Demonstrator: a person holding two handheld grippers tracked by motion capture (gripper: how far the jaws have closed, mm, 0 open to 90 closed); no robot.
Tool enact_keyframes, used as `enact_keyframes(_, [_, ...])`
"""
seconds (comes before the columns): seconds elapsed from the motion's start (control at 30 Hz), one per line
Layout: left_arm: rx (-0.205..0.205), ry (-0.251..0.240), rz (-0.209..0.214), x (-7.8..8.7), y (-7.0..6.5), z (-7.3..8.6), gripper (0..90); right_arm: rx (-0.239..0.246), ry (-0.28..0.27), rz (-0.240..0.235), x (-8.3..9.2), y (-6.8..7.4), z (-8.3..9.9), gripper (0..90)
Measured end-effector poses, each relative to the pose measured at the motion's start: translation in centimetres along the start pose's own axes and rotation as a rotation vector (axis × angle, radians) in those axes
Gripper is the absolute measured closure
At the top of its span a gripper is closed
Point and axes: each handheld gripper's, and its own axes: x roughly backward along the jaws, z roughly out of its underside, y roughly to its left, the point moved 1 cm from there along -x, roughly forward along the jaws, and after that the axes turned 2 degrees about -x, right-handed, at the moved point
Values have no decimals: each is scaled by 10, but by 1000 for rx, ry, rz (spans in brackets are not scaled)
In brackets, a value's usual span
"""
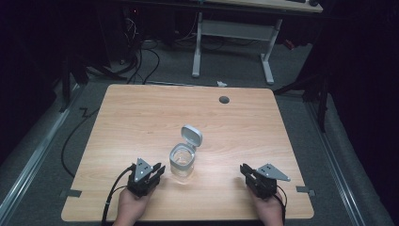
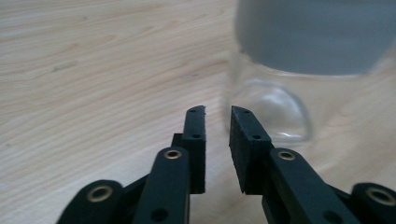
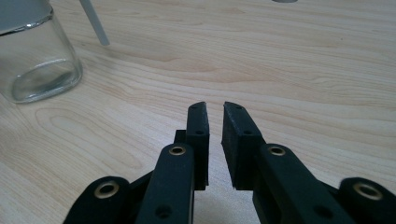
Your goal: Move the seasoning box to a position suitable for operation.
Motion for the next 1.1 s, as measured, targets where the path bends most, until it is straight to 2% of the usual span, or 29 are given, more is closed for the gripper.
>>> enact_keyframes(0.07, [17, 0, -15, -6, 3, -2, 833, -5, -2, 7, 0, 0, 0, 834])
enact_keyframes(0.13, [44, -2, 6, -10, 4, -5, 900, -1, -5, 2, 0, 0, 0, 842])
enact_keyframes(0.23, [24, 3, 7, -17, 2, -4, 900, 6, -2, -6, 0, 2, 0, 841])
enact_keyframes(0.4, [24, 15, 21, -23, -2, -3, 900, 7, 5, -13, -2, 2, 1, 832])
enact_keyframes(0.77, [22, 20, 49, -19, -10, -2, 900, 14, 4, -16, -2, 2, 1, 807])
enact_keyframes(0.93, [3, 29, 53, -16, -14, 1, 900, 18, -1, -14, -1, 2, 1, 805])
enact_keyframes(1.1, [12, 35, 82, -9, -24, 5, 900, 25, 4, -17, -1, 3, 1, 797])
